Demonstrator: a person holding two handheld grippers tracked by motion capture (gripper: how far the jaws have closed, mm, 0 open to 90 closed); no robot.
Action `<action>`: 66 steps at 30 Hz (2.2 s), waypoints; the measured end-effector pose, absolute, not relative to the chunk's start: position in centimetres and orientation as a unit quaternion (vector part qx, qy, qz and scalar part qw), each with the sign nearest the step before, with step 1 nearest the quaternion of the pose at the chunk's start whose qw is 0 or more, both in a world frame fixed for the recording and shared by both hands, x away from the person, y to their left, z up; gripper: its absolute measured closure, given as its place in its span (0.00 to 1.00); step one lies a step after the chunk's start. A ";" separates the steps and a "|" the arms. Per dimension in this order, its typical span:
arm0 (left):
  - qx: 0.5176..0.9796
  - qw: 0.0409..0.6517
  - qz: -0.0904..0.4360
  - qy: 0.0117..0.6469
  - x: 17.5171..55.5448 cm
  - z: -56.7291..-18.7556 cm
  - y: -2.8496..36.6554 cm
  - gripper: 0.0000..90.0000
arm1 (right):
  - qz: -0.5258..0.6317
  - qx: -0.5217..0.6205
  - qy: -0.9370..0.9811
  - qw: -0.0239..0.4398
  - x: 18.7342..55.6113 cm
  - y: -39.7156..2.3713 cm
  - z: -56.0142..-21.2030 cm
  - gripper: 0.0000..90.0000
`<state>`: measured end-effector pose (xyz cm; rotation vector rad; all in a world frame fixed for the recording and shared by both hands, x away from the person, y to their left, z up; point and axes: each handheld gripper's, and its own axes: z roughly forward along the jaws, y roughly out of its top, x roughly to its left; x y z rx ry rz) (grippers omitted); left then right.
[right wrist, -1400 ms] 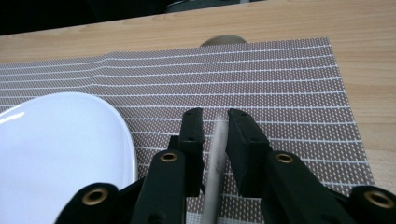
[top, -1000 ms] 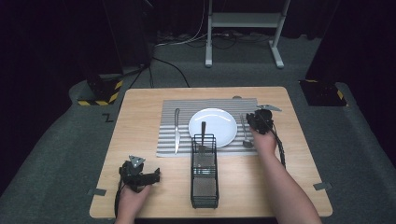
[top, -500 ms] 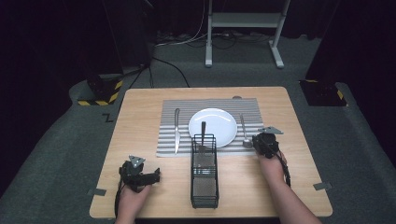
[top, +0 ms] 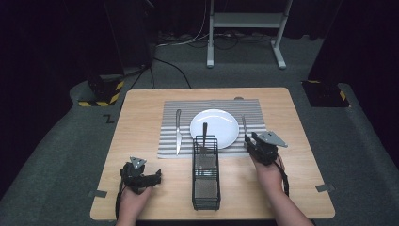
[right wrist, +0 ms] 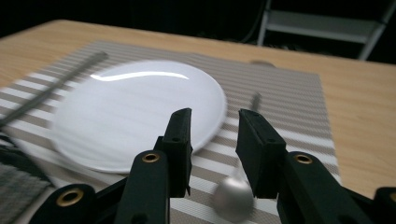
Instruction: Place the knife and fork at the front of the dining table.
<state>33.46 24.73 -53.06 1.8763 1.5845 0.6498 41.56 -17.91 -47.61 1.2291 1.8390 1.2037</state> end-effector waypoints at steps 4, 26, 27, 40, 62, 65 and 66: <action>0.706 0.296 0.244 0.596 33.5 -53.1 24.7 0.00 | 0.498 0.431 0.688 0.304 39.8 -16.2 -45.7 0.70; 0.706 0.296 0.245 0.596 33.5 -53.1 24.7 0.00 | 0.588 0.335 0.690 0.258 39.0 -6.3 -40.0 0.73; 0.706 0.296 0.245 0.596 33.5 -53.1 24.7 0.00 | 0.588 0.336 0.691 0.253 39.3 -6.1 -40.1 0.76; 0.706 0.296 0.245 0.596 33.5 -53.1 24.7 0.00 | 0.596 0.312 0.696 0.249 38.9 -5.9 -40.6 0.96; 0.706 0.296 0.245 0.596 33.5 -53.1 24.7 0.00 | 0.670 0.274 0.630 0.283 35.1 -8.8 -34.7 0.97; 0.705 0.296 0.245 0.596 33.5 -53.1 24.7 0.00 | 0.681 0.273 0.616 0.288 34.7 -9.8 -33.6 0.97; 0.705 0.296 0.245 0.596 33.5 -53.1 24.7 0.00 | 0.683 0.273 0.611 0.292 34.5 -10.2 -33.1 0.97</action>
